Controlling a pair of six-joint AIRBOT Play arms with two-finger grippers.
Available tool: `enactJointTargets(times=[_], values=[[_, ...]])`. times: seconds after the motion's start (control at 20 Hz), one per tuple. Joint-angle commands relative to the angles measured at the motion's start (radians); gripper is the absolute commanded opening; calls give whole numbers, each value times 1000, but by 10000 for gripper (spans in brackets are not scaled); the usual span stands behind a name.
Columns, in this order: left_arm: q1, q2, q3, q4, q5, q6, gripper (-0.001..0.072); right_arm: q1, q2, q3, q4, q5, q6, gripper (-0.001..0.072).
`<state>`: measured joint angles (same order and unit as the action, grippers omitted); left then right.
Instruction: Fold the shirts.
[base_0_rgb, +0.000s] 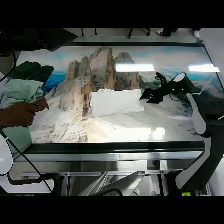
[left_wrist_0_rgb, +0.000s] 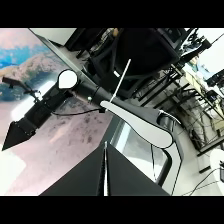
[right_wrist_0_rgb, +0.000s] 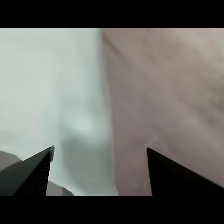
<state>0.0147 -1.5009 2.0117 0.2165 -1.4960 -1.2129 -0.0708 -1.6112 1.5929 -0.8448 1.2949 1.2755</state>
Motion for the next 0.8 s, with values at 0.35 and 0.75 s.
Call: enactJointTargets(times=[0.35, 0.75], values=[[0, 0, 0, 1, -5, -11, 18, 10, -42, 24, 227, -15, -151, 18], [0, 0, 0, 2, -23, -8, 19, -488, 183, 73, -145, -84, 113, 17]])
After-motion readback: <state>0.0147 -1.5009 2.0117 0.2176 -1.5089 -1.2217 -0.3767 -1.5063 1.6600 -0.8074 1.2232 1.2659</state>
